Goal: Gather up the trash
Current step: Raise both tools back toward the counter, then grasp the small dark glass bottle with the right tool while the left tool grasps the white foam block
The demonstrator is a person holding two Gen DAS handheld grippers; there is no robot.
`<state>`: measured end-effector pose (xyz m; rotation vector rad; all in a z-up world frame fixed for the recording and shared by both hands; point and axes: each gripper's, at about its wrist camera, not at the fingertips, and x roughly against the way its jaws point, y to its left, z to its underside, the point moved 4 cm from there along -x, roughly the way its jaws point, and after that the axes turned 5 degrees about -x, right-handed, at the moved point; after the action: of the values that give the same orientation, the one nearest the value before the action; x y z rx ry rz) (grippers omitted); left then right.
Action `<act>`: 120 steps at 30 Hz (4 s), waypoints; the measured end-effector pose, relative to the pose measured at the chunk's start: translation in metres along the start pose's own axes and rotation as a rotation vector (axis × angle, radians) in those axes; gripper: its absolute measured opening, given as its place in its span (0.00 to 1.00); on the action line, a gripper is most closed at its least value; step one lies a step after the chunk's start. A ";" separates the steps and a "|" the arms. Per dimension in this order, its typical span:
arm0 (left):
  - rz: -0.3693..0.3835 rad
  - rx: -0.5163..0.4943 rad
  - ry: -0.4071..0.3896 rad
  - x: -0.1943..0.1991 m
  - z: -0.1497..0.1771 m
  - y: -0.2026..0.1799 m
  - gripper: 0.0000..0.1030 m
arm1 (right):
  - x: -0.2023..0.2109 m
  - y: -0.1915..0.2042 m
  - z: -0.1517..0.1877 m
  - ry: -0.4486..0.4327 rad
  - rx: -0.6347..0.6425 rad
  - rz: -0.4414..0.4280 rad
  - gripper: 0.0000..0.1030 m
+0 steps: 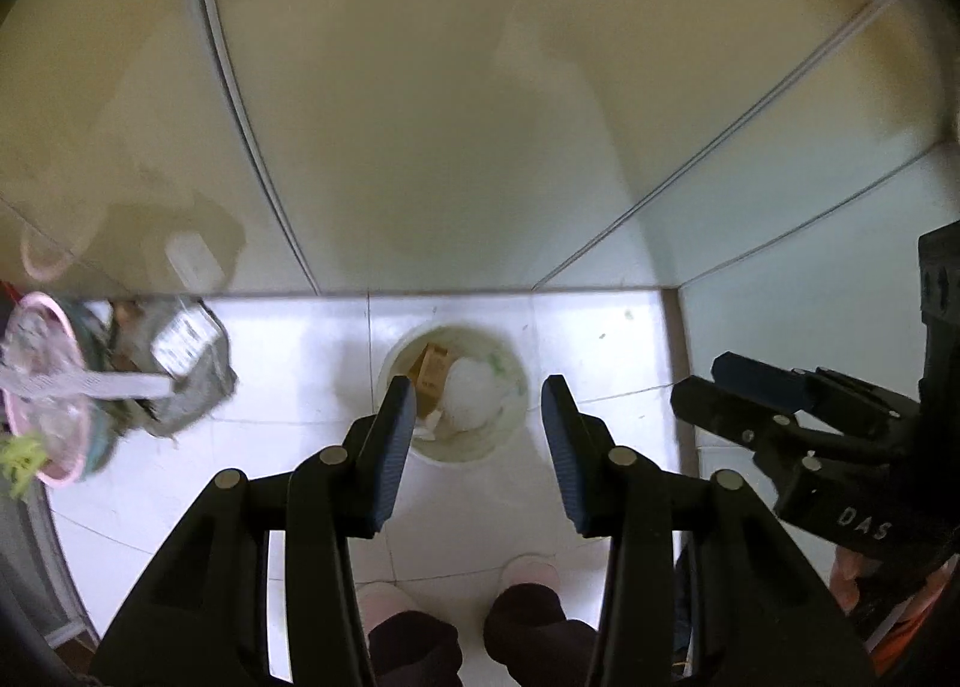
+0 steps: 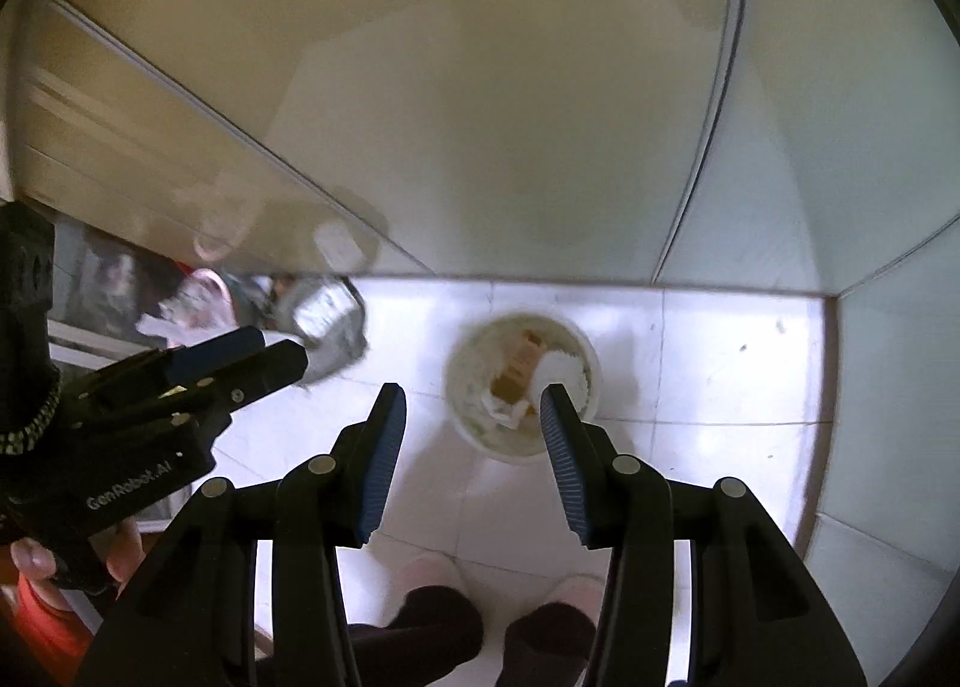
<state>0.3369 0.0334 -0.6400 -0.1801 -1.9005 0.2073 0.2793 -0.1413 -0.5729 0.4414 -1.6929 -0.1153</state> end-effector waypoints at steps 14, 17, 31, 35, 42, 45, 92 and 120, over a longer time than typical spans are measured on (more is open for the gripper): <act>-0.040 -0.115 -0.318 0.322 -0.088 -0.066 0.41 | 0.309 0.108 -0.045 -0.341 0.043 0.014 0.42; -0.060 -0.163 -0.413 0.389 -0.101 -0.076 0.41 | 0.360 0.129 -0.046 -0.443 0.042 0.040 0.42; -0.090 -0.252 -0.686 0.531 -0.128 -0.076 0.73 | 0.470 0.204 -0.056 -0.793 0.063 0.130 0.67; -0.106 -0.232 -0.719 0.532 -0.149 -0.071 0.83 | 0.476 0.199 -0.073 -0.848 0.060 0.150 0.80; -0.159 -0.141 -0.715 0.503 -0.212 -0.064 0.83 | 0.467 0.165 -0.129 -0.834 0.088 0.120 0.80; -0.169 -0.091 -0.698 0.491 -0.246 -0.061 0.83 | 0.461 0.148 -0.164 -0.800 0.121 0.097 0.80; -0.019 -0.232 -0.197 0.154 -0.588 0.120 0.82 | 0.146 0.131 -0.449 -0.233 0.162 0.144 0.75; -0.159 -0.275 -0.224 0.154 -0.519 0.082 0.52 | 0.119 0.147 -0.452 -0.171 0.170 0.080 0.25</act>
<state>0.7780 0.1772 -0.3479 -0.1955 -2.1516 -0.1490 0.6722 0.0297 -0.3354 0.5005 -1.8949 0.0515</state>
